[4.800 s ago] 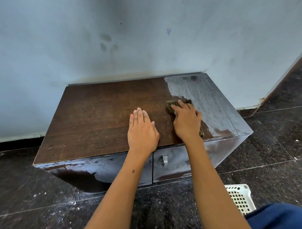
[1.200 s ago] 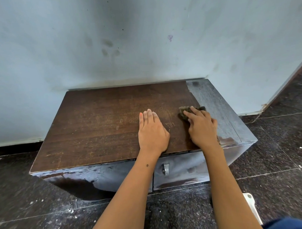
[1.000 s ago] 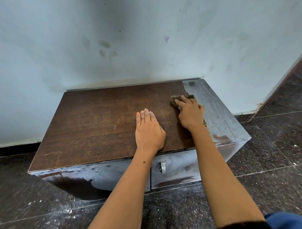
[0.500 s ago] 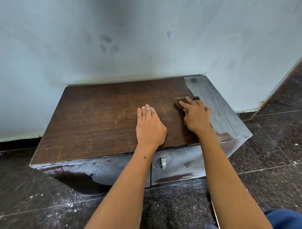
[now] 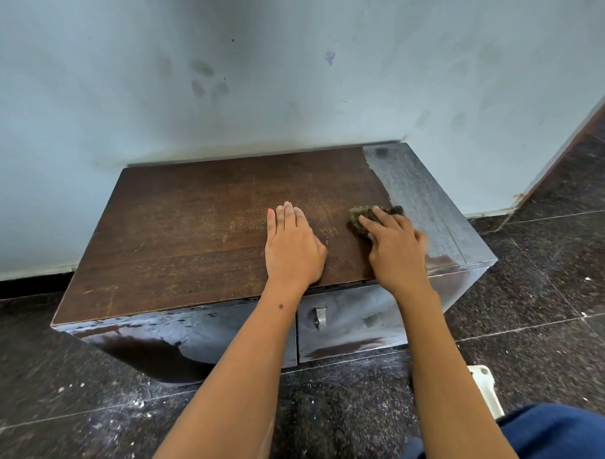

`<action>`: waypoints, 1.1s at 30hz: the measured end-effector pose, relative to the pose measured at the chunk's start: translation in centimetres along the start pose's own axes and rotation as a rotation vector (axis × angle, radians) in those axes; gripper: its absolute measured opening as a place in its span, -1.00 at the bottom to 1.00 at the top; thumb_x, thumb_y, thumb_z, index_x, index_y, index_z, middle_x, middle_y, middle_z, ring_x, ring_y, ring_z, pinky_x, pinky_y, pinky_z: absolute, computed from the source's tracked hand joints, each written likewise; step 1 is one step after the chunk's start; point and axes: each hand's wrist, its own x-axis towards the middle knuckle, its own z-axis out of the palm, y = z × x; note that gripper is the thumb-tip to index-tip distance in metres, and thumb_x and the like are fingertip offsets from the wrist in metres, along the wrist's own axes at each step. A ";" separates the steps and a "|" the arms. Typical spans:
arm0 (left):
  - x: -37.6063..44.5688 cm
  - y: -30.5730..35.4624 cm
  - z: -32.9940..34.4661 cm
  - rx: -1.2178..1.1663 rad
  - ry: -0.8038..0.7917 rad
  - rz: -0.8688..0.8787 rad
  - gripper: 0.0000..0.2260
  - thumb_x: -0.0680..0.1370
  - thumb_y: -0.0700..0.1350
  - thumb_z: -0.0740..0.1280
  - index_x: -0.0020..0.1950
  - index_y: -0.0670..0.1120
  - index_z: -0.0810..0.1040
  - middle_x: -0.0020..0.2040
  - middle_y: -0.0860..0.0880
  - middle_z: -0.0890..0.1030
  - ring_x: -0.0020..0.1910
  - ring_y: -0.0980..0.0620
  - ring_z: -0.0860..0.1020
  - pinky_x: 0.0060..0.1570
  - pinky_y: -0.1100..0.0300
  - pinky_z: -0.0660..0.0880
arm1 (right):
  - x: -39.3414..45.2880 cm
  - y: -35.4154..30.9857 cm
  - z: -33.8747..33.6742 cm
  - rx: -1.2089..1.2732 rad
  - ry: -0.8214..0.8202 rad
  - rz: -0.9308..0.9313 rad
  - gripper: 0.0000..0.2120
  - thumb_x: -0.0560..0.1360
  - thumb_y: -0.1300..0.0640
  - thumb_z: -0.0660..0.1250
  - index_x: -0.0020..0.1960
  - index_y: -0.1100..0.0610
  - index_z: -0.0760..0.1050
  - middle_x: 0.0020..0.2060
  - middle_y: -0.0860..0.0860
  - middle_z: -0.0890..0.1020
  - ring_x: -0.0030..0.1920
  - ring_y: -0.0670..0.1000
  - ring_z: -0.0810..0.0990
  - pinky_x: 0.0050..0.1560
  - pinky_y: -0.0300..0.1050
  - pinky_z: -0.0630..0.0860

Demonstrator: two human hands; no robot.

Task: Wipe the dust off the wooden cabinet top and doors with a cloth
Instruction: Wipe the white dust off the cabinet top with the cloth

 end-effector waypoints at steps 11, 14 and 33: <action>-0.2 0.6 -0.6 0.030 0.011 -0.032 -0.52 0.61 -0.08 -0.01 0.49 -0.27 0.10 0.51 -0.23 0.14 0.51 -0.13 0.06 0.47 -0.01 -0.20 | -3.1 0.1 -0.2 -0.015 0.031 -0.029 -0.53 0.54 0.25 0.19 0.39 -0.08 0.37 0.45 -0.09 0.30 0.41 0.02 0.20 0.27 0.01 0.12; -0.4 1.9 -0.5 -0.037 0.029 -0.037 -0.53 0.62 -0.07 -0.01 0.48 -0.28 0.13 0.50 -0.22 0.17 0.50 -0.14 0.09 0.47 -0.01 -0.18 | -5.9 0.7 -0.6 -0.004 0.052 -0.021 -0.51 0.51 0.28 0.22 0.38 -0.08 0.40 0.43 -0.11 0.33 0.39 -0.01 0.22 0.25 -0.01 0.13; -1.0 3.6 0.7 -0.017 0.013 0.043 -0.51 0.61 -0.06 -0.02 0.50 -0.25 0.12 0.52 -0.20 0.14 0.51 -0.11 0.05 0.46 -0.02 -0.23 | -4.7 4.1 -2.5 -0.063 0.055 0.094 -0.59 0.58 0.19 0.18 0.36 -0.13 0.41 0.43 -0.15 0.33 0.41 -0.02 0.24 0.26 -0.01 0.16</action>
